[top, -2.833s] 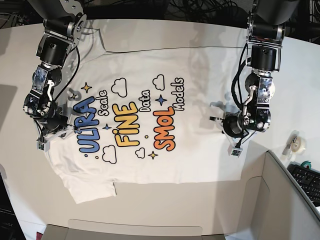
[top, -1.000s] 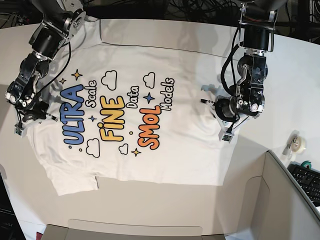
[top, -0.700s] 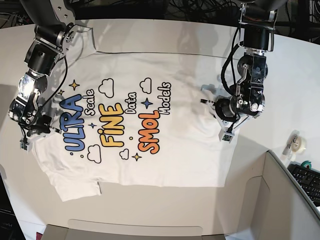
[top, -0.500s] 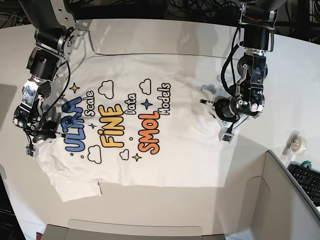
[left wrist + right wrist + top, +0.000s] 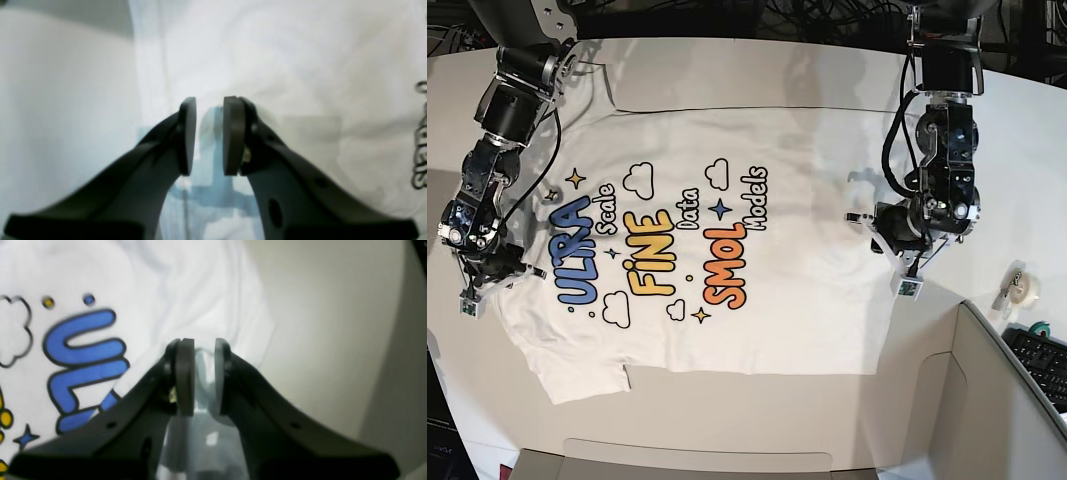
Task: Layout the t-shirt on the table in an organized manner, then fold the t-shirt properly
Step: 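Hold the shirt sides with both grippers and drag it to straighten, then release the shirt and move both grippers to the shoulder corners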
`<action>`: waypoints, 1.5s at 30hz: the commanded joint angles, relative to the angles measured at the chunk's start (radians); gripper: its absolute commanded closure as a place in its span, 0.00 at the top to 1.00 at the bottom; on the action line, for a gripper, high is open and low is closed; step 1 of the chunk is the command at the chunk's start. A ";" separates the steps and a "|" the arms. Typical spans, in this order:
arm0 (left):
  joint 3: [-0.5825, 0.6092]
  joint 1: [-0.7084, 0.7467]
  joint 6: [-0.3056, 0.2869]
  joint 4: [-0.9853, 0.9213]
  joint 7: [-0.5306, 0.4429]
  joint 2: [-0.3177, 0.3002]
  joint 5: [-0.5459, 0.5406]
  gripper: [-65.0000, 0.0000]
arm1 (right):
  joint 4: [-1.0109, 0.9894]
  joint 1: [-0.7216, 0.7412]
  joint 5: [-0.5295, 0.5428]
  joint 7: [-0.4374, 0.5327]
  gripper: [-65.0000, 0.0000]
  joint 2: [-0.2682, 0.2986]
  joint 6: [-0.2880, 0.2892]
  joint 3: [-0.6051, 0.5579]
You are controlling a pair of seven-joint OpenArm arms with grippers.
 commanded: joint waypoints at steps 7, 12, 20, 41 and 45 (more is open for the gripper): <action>-0.021 -0.017 -0.001 0.061 -0.004 -0.007 0.000 0.24 | 0.217 -0.001 0.010 -0.081 0.15 0.007 0.003 0.001; -0.050 0.018 -0.001 0.149 -0.003 -0.007 0.000 0.24 | 0.498 -0.062 0.011 -0.184 0.15 0.005 0.003 0.002; -0.072 0.130 -0.001 0.281 0.032 -0.012 0.000 0.23 | 0.791 -0.277 0.073 -0.244 0.30 -0.028 0.010 0.140; -0.090 0.456 -0.006 0.436 -0.029 -0.078 -0.004 0.24 | 0.552 -0.796 0.959 -0.379 0.57 -0.048 0.021 0.705; -0.087 0.480 -0.006 0.436 -0.035 -0.075 -0.004 0.24 | 0.409 -0.788 0.952 -0.380 0.59 -0.041 0.156 0.699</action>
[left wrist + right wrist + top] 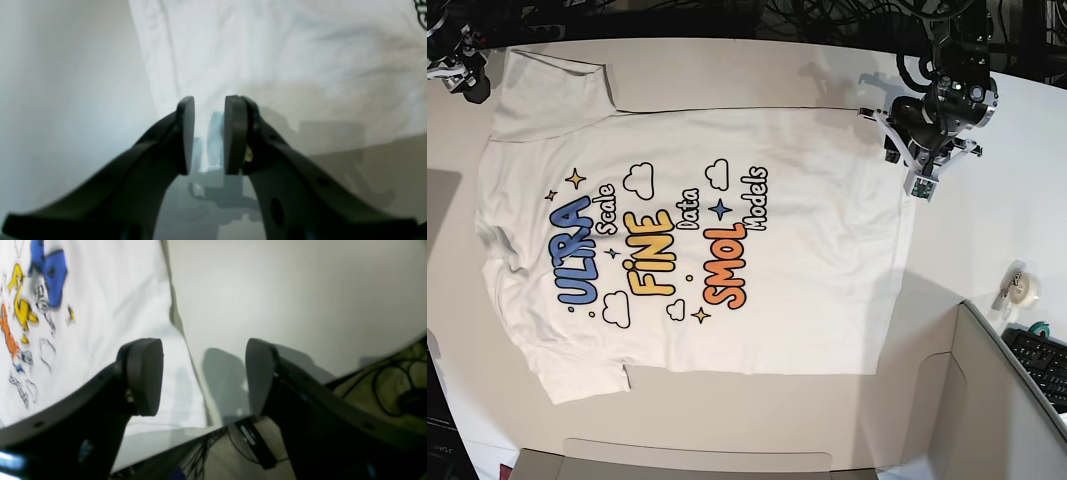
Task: Layout the t-shirt on the table in an organized manner, then fold the t-shirt properly
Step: 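Release the shirt and move both grippers to the shoulder corners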
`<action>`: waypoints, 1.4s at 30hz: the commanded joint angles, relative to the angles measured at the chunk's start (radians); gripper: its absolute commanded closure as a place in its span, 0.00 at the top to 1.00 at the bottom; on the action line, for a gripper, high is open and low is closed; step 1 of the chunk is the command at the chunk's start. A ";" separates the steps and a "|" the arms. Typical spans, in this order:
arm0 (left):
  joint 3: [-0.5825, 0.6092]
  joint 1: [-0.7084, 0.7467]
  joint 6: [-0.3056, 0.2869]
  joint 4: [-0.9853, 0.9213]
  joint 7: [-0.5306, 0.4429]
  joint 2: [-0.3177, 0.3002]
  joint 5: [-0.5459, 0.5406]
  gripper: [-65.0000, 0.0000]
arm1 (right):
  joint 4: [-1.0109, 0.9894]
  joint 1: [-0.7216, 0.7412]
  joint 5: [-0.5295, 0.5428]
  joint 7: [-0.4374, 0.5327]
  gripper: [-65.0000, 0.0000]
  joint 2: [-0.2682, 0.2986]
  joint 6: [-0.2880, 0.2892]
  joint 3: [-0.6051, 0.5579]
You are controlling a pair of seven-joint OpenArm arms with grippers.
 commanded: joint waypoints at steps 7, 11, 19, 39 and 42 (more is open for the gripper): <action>-0.006 0.019 0.003 0.019 -0.020 -0.005 -0.006 0.24 | -0.135 0.067 -0.097 0.011 0.59 0.044 0.076 -0.150; -0.003 0.019 0.003 0.019 -0.020 -0.005 -0.006 0.24 | -0.147 0.066 -0.095 0.008 0.59 0.041 0.076 -0.222; -0.009 0.019 0.003 0.019 -0.020 -0.004 -0.006 0.24 | -0.143 0.009 -0.089 0.005 0.59 0.031 0.076 -0.228; -0.010 0.019 0.003 0.018 -0.012 -0.008 -0.001 0.24 | -0.144 0.012 -0.094 0.006 0.37 0.032 0.076 -0.357; -0.053 0.020 0.003 0.018 -0.009 -0.002 -0.006 0.24 | -0.146 0.012 -0.095 0.006 0.15 0.034 0.074 -0.378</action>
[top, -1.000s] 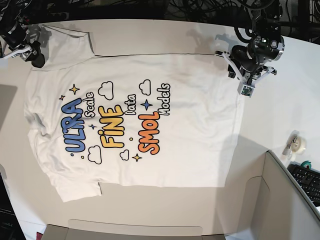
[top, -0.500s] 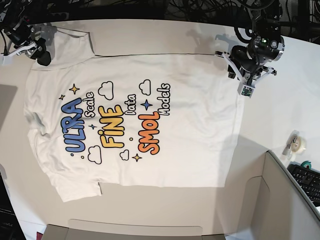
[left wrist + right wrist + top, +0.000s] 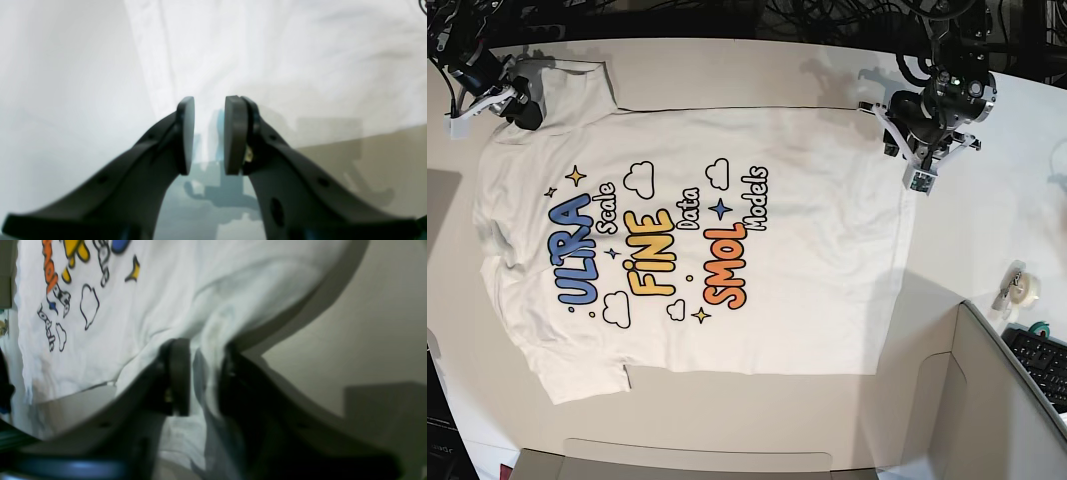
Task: Layout the t-shirt on the table in an organized manner, then fold the t-shirt properly
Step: 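Release the shirt and move both grippers to the shoulder corners, then grasp the shirt shoulder corners with both grippers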
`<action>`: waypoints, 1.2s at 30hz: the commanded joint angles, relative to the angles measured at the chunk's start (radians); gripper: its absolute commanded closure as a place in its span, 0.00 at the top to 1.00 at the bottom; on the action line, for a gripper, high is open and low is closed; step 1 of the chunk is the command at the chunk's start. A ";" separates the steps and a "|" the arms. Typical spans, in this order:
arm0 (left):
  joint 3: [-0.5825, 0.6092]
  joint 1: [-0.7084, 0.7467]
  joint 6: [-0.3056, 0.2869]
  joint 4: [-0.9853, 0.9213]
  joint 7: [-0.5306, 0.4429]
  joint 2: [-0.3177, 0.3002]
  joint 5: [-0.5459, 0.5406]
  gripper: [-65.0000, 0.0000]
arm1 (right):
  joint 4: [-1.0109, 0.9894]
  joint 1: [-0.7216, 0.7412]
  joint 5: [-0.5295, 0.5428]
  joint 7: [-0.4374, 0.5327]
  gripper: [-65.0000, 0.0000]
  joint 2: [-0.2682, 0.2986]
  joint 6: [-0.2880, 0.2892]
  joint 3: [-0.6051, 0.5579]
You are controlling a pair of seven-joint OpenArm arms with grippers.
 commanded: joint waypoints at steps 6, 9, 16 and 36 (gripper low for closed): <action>-0.256 -0.002 0.003 0.015 -0.010 0.066 -0.085 0.32 | -0.015 -0.006 -0.113 -0.109 0.00 0.024 -0.035 -0.094; -0.387 -0.002 0.003 -0.008 0.053 0.065 -0.263 0.39 | -0.015 0.000 -0.113 -0.109 0.00 0.024 -0.035 -0.103; -0.549 -0.008 0.003 -0.192 0.187 0.063 -0.522 0.40 | -0.015 0.016 -0.113 -0.110 0.00 0.030 -0.036 -0.097; -0.440 -0.009 0.003 -0.298 0.188 0.069 -0.603 0.40 | -0.015 0.016 -0.113 -0.112 0.00 0.025 -0.036 -0.103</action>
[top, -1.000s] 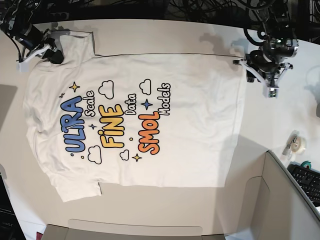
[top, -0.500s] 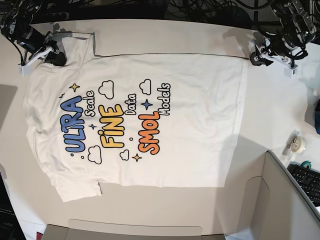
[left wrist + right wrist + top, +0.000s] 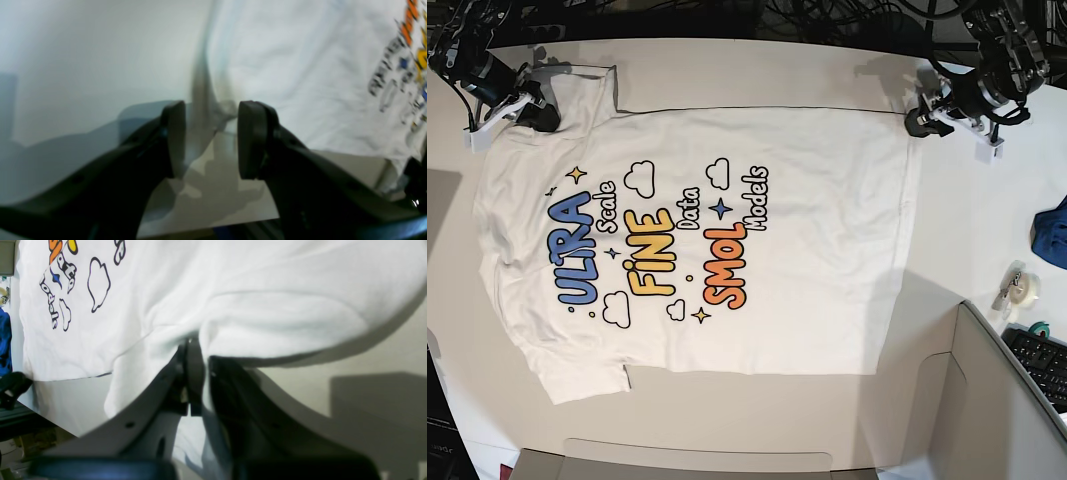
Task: Layout the t-shirt on the table in an organized manner, then fold the t-shirt properly
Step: 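Grasp the shirt shoulder corners with both grippers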
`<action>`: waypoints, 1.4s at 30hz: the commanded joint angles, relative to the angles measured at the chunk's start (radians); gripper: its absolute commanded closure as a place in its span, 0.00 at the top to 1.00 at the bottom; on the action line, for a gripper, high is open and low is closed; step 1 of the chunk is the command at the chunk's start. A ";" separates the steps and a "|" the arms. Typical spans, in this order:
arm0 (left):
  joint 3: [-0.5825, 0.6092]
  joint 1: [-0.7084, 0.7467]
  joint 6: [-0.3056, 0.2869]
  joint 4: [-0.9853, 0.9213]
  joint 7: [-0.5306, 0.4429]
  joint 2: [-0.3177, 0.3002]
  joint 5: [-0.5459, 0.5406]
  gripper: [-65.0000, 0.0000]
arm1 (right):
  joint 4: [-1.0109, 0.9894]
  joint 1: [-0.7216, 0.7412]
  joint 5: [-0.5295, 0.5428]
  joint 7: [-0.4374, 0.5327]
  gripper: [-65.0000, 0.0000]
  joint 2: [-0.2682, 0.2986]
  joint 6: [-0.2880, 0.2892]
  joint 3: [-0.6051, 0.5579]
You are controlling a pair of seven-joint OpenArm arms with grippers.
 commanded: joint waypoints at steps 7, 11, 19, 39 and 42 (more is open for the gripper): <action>0.019 0.001 0.013 0.010 0.007 -0.011 -0.009 0.39 | -0.012 -0.015 -0.113 -0.075 0.00 -0.005 -0.030 -0.010; 0.022 -0.017 0.013 0.009 0.007 -0.011 -0.006 0.33 | -0.012 -0.015 -0.113 -0.073 0.00 -0.005 -0.030 -0.010; 0.022 -0.019 0.013 0.004 0.004 -0.016 -0.004 0.01 | -0.012 -0.015 -0.113 -0.073 0.00 -0.002 -0.030 -0.010; 0.107 -0.017 0.013 0.213 0.014 -0.019 -0.011 0.00 | 0.273 -0.034 -0.110 -0.076 0.00 0.003 -0.030 -0.003; 0.134 -0.057 0.013 0.213 0.014 -0.019 -0.011 0.00 | 0.297 0.011 -0.105 -0.076 0.00 0.000 -0.030 -0.003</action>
